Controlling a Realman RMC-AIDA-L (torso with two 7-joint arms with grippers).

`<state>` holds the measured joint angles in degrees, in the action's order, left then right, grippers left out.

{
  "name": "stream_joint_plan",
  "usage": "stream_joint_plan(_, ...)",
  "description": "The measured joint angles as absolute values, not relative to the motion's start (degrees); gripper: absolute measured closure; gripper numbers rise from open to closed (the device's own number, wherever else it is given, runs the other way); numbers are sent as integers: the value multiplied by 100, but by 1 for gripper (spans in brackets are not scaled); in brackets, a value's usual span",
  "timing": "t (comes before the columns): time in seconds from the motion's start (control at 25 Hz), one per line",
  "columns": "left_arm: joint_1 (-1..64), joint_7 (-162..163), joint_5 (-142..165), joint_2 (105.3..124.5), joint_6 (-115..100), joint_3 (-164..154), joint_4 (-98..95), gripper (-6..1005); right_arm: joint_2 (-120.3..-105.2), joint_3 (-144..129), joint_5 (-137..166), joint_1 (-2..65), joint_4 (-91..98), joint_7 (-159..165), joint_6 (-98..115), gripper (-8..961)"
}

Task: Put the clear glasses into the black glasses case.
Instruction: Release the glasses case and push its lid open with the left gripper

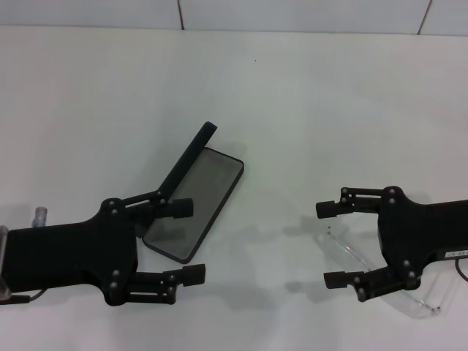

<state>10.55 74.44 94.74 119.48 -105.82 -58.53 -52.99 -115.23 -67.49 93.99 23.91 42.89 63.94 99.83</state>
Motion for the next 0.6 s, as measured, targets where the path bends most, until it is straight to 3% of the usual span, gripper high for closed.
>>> stream_joint_plan(0.6,1161,7862,9107,11951,-10582,-5679,-5209,113,-11540,-6752,9361,2338,4200,6396,9870,83)
